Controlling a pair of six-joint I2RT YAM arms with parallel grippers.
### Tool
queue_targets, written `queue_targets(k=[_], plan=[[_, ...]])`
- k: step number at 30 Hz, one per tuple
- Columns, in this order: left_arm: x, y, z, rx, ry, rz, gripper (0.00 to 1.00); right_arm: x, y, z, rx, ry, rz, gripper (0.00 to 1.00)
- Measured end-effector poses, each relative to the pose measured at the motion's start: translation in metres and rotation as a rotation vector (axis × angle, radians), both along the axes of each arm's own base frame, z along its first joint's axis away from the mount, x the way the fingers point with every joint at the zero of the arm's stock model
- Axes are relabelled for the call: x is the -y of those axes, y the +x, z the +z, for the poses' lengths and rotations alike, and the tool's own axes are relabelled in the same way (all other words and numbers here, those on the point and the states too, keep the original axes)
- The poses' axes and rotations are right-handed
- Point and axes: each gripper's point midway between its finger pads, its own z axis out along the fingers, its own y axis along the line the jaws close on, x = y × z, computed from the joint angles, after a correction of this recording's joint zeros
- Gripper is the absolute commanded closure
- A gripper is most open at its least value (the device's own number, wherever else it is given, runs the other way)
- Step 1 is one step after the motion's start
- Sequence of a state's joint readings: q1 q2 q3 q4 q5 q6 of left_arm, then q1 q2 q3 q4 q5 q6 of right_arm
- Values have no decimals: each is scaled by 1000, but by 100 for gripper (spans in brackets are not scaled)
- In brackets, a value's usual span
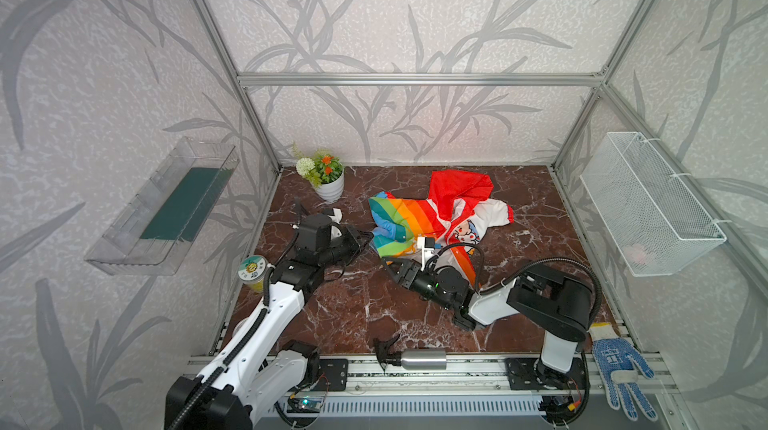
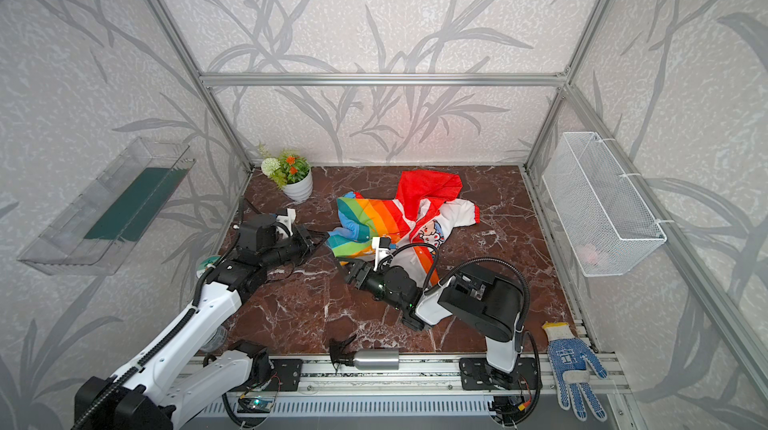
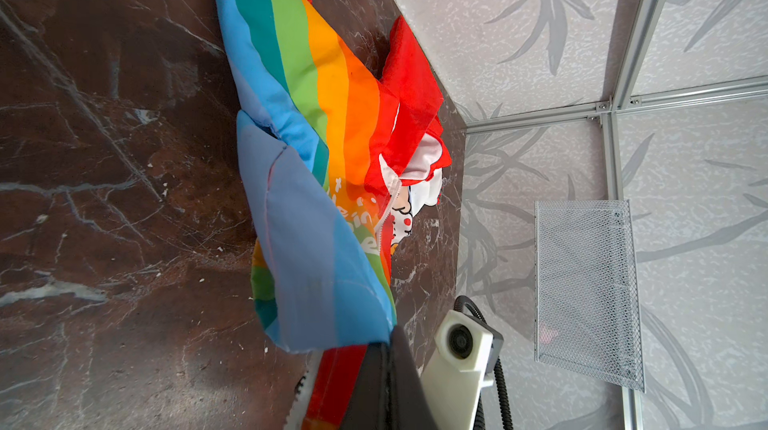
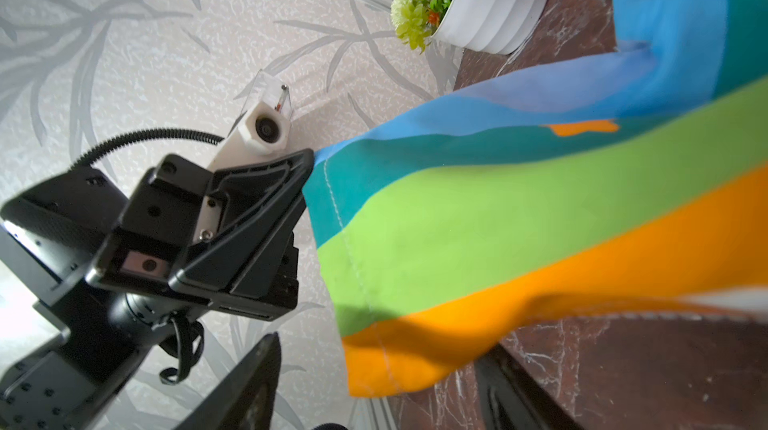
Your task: Zip up the jacket
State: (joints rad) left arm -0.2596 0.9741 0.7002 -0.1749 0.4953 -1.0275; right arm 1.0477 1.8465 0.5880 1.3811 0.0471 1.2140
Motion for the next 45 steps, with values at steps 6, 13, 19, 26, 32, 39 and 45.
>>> queue_targets(k=[6,13,19,26,32,39,45], plan=[[-1,-3,0,7,1,-1,100,5,8,-5,-32,8,-31,83],[-4,-14,-11,-6,6,2,100,5,9,-16,-63,0,-36,51],[-5,-15,-11,-6,6,2,100,6,11,-26,-108,5,-46,16],[-5,-18,-12,-10,7,2,100,13,31,-45,-147,-16,-96,9],[-7,-24,-21,-26,11,3,100,18,50,-34,-136,20,-126,17],[-8,-27,-31,-48,17,3,100,9,58,-26,-137,53,-100,67],[-7,-27,-32,-46,18,-4,49,6,54,-33,-185,66,-79,74]])
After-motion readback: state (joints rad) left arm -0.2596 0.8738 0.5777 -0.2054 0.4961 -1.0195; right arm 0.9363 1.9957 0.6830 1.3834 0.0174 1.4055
